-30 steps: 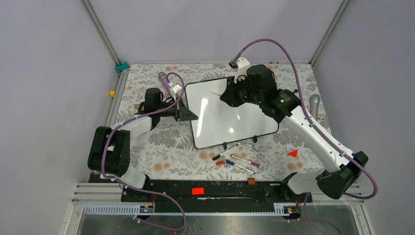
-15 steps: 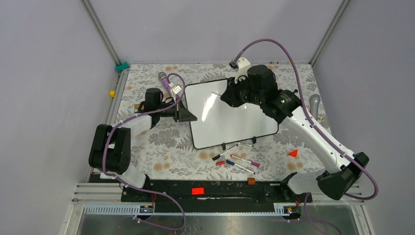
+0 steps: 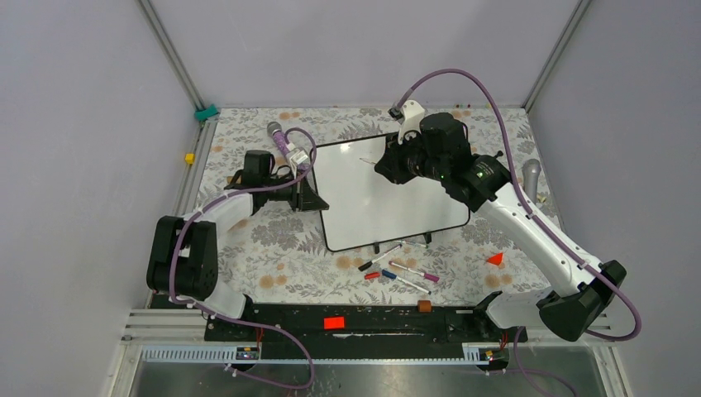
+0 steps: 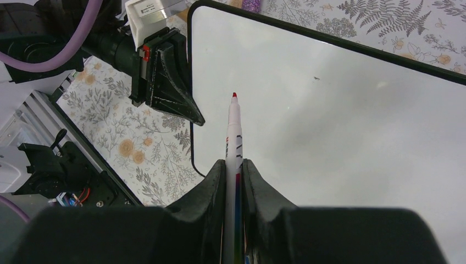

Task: Write a sentence on the whiteboard
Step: Hold the whiteboard on the whiteboard stand.

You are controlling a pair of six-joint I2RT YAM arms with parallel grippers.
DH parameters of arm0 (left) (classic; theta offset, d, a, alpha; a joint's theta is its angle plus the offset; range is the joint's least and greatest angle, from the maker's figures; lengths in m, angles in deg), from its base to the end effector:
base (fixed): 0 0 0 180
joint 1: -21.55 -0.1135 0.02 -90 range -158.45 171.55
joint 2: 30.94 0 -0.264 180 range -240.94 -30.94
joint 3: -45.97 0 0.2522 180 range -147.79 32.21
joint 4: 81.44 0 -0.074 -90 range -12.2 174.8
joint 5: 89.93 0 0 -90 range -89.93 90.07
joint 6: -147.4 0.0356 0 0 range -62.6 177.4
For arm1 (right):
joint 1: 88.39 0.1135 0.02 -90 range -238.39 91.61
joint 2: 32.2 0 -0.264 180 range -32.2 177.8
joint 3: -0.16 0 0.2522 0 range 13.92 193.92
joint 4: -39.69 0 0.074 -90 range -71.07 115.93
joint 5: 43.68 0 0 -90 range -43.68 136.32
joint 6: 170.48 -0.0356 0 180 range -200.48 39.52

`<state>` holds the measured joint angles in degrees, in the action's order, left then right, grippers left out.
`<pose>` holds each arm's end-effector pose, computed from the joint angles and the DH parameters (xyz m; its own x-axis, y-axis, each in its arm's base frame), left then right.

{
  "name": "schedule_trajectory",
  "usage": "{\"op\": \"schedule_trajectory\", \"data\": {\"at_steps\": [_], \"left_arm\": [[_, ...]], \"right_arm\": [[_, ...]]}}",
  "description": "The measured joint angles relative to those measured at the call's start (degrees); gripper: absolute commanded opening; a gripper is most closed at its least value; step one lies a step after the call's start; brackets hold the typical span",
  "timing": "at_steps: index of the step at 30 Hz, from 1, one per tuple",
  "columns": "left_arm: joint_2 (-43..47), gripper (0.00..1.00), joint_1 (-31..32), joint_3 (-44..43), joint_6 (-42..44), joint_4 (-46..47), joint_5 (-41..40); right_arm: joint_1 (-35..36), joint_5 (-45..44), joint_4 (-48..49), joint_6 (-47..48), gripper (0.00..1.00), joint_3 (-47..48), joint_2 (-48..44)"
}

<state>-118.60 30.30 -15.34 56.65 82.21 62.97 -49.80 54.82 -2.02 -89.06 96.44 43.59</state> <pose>0.2932 -0.0772 0.2042 -0.6796 0.0986 -0.7269 0.7071 0.3520 -0.6133 0.2259 0.1870 0.4182 -0.3878 -0.1207 -0.9138 -0.6743 0.7131 0.1920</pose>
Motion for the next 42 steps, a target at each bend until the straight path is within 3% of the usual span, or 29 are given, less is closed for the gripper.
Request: {"op": "schedule_trajectory", "data": {"at_steps": [17,23,42], "left_arm": [[-4.24,0.00,-0.07,-2.45,0.68,-1.18,4.94],[-8.74,0.00,-0.33,-8.94,7.82,-10.67,6.47],[-2.95,0.00,-0.37,-9.14,18.36,-18.45,4.52]], "right_arm": [[0.00,-0.02,0.00,0.09,0.00,0.00,0.17],[0.00,-0.02,-0.02,0.37,0.00,0.00,0.17],[0.00,-0.02,-0.02,-0.22,0.00,-2.56,-0.70]]}}
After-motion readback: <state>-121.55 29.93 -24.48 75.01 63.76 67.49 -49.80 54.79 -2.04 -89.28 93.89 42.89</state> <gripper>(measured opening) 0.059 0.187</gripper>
